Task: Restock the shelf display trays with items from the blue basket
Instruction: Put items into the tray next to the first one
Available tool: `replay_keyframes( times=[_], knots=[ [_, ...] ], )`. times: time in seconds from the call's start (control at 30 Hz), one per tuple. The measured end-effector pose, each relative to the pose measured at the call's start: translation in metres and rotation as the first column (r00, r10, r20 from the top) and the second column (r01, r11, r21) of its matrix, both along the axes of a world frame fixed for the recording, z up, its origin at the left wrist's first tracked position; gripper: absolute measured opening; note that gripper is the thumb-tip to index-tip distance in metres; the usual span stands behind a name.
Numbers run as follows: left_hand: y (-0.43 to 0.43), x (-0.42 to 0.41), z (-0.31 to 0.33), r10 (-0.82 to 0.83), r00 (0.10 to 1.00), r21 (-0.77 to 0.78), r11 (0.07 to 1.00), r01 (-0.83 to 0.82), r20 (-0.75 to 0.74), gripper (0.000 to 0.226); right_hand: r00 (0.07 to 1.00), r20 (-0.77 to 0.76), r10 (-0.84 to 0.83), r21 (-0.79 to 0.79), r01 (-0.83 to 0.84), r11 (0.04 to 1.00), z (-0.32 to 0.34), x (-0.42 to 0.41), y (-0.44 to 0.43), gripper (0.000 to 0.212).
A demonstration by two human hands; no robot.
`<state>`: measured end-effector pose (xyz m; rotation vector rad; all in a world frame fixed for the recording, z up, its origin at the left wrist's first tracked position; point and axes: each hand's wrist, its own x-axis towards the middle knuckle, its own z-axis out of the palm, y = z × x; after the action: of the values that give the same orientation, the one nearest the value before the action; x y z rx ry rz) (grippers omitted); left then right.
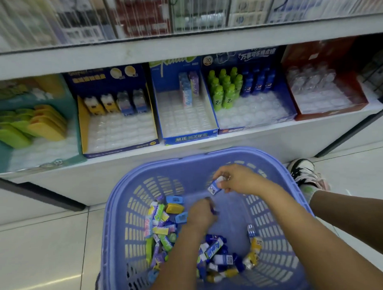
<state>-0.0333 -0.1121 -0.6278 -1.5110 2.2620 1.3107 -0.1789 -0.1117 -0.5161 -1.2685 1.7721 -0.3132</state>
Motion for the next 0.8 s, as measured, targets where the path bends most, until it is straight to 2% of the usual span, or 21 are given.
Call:
replay_keyframes(
  times=[0.03, 0.1, 0.17, 0.23, 0.3, 0.37, 0.47, 0.57, 0.67, 0.7, 0.8],
  knots=[
    [-0.009, 0.003, 0.013, 0.121, 0.989, 0.038, 0.992, -0.118, -0.088, 0.009, 0.999, 0.05, -0.017, -0.04, 0.019, 0.999, 0.011, 0.001, -0.001, 0.017],
    [-0.028, 0.013, 0.045, 0.323, 0.911, 0.152, 0.944, -0.292, -0.258, 0.009, 0.985, 0.166, -0.038, -0.149, 0.063, 0.987, 0.037, 0.007, -0.004, 0.02],
    [-0.045, 0.029, 0.078, 0.46, 0.803, 0.333, 0.877, -0.346, -0.378, 0.008, 0.953, 0.302, -0.028, -0.303, 0.124, 0.945, 0.065, 0.02, -0.009, 0.021],
    [-0.057, 0.049, 0.11, 0.494, 0.745, 0.419, 0.852, -0.313, -0.449, 0.004, 0.923, 0.385, -0.015, -0.452, 0.202, 0.869, 0.091, 0.036, -0.017, 0.025],
    [-0.069, 0.07, 0.135, 0.476, 0.708, 0.346, 0.877, -0.334, -0.522, 0.012, 0.927, 0.374, -0.005, -0.574, 0.236, 0.784, 0.11, 0.052, -0.031, 0.027],
    [-0.079, 0.091, 0.158, 0.465, 0.651, 0.254, 0.882, -0.396, -0.6, 0.023, 0.958, 0.284, -0.038, -0.67, 0.226, 0.707, 0.122, 0.068, -0.054, 0.024],
    [-0.085, 0.116, 0.183, 0.468, 0.525, 0.215, 0.856, -0.471, -0.711, 0.009, 0.994, 0.09, -0.064, -0.753, 0.11, 0.648, 0.132, 0.091, -0.097, 0.021],
    [-0.089, 0.134, 0.193, 0.52, 0.402, 0.211, 0.77, -0.602, -0.753, 0.011, 0.994, -0.105, -0.042, -0.717, -0.047, 0.695, 0.129, 0.109, -0.136, 0.019],
    [-0.091, 0.146, 0.194, 0.545, 0.333, 0.205, 0.705, -0.679, -0.77, 0.01, 0.953, -0.302, -0.023, -0.63, -0.181, 0.756, 0.121, 0.116, -0.158, 0.023],
    [-0.091, 0.149, 0.195, 0.543, 0.318, 0.205, 0.697, -0.687, -0.778, 0.006, 0.943, -0.333, -0.013, -0.612, -0.206, 0.763, 0.119, 0.116, -0.162, 0.023],
    [-0.091, 0.156, 0.191, 0.527, 0.304, 0.205, 0.702, -0.682, -0.794, 0.017, 0.924, -0.382, 0.006, -0.6, -0.253, 0.759, 0.114, 0.116, -0.167, 0.021]
  ],
)
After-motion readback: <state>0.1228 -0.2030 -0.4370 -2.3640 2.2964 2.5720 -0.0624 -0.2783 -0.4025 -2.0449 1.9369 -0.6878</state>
